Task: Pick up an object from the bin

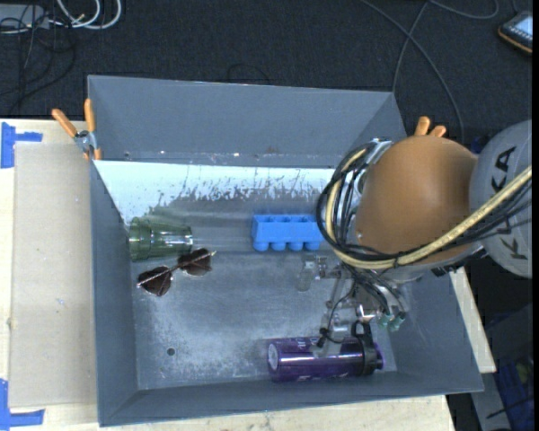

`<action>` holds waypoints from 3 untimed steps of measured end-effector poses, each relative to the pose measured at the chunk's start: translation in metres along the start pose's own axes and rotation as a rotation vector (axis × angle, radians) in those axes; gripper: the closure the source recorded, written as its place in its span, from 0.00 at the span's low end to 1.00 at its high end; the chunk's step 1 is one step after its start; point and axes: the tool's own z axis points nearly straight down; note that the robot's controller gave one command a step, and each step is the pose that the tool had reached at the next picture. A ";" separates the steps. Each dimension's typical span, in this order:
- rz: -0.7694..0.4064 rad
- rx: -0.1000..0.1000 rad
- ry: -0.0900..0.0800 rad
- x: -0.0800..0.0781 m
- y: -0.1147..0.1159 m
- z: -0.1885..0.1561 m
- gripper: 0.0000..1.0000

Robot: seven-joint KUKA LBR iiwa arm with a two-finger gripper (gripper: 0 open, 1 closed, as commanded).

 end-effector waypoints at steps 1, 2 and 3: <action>0.003 -0.001 -0.008 -0.001 0.000 -0.004 0.00; -0.150 0.000 -0.009 -0.001 -0.023 0.060 0.00; -0.369 0.001 -0.012 0.005 -0.052 0.081 0.00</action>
Offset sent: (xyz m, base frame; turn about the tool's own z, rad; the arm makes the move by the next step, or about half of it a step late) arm -0.0024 -0.0596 -0.1591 -0.3778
